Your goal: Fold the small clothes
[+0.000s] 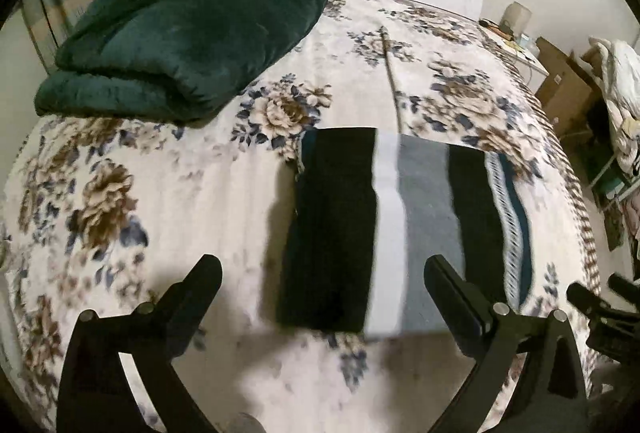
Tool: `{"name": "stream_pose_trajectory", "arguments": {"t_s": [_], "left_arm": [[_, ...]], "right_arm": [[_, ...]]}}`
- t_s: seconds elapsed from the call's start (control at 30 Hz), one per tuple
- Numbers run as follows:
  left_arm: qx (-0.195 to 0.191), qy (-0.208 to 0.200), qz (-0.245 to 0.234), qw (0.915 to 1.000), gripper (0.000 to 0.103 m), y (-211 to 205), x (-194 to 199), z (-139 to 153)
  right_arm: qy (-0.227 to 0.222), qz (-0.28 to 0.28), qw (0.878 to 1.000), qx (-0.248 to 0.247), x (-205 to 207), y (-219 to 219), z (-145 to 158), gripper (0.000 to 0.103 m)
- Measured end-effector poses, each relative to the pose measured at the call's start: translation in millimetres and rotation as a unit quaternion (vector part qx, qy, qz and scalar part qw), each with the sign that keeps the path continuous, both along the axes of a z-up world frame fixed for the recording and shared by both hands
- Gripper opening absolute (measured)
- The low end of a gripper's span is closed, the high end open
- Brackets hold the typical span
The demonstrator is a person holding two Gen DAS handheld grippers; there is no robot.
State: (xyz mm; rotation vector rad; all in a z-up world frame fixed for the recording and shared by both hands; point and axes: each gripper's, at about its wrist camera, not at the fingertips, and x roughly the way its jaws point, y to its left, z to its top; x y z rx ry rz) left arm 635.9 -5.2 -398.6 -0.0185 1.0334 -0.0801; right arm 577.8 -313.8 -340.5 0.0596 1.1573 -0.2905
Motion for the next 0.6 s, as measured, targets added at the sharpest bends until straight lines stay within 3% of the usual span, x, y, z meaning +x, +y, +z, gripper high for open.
{"name": "stream_pose_trajectory", "arguments": {"t_s": [0.27, 0.6], "left_arm": [[0.006, -0.037, -0.015, 0.9992, 0.103, -13.9, -62.6, 86.1], [0.02, -0.101, -0.026, 0.9944, 0.103, -23.5, -155.3, 206.4]], "right_arm": [[-0.045, -0.01, 0.998, -0.048, -78.3, 25.4, 105.7, 0.103], [-0.11, -0.016, 0.992, -0.065, -183.7, 54.1, 246.7, 0.103]]}}
